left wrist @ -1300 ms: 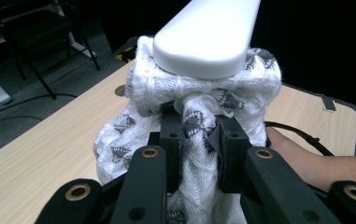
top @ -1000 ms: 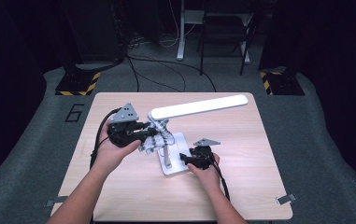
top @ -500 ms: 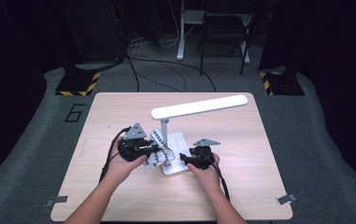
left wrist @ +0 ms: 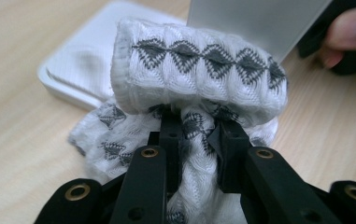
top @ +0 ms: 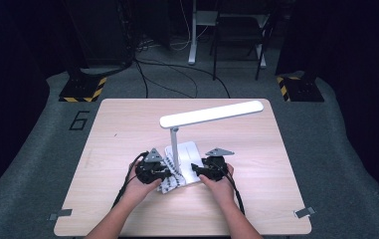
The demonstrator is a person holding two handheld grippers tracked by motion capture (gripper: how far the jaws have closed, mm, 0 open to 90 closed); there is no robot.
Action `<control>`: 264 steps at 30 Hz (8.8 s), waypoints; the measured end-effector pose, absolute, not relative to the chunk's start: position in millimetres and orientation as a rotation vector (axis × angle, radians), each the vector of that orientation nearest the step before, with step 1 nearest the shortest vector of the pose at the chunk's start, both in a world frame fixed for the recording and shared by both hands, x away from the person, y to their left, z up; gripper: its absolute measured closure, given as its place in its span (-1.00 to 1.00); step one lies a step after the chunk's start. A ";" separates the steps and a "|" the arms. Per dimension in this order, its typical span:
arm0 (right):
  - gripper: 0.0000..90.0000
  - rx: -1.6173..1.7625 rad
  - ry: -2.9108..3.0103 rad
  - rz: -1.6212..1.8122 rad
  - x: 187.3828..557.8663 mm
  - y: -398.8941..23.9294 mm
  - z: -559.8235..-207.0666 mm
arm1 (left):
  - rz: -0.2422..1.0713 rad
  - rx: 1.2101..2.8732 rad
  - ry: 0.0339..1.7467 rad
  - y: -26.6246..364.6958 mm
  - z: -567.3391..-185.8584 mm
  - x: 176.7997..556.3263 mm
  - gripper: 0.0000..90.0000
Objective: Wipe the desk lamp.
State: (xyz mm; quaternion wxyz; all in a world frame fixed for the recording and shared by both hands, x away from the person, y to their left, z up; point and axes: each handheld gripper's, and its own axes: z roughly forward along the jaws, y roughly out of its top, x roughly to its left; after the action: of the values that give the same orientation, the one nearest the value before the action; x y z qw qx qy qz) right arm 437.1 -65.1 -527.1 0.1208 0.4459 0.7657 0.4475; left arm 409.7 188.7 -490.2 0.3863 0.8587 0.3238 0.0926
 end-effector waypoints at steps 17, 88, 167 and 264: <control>-0.02 1.293 2.231 1.311 437.1 -65.2 -527.6 | 0.258 2.128 0.784 193.8 -458.2 406.6 0.69; 0.23 0.992 2.431 1.276 390.3 -28.6 -514.2 | 0.270 2.093 0.988 271.0 -508.8 381.8 0.62; 0.52 0.826 2.378 1.206 365.5 3.3 -516.0 | 0.416 2.037 1.135 251.9 -516.1 435.7 0.65; 0.20 0.808 2.381 1.305 362.2 -11.7 -512.9 | 0.381 1.993 1.139 315.8 -502.5 383.4 0.58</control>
State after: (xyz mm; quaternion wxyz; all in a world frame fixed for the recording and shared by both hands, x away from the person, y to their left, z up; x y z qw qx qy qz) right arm 362.2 -11.7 -512.9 0.1536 0.2817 0.8305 0.4553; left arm 383.4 315.8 -502.5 0.3962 0.7864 0.4494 0.1503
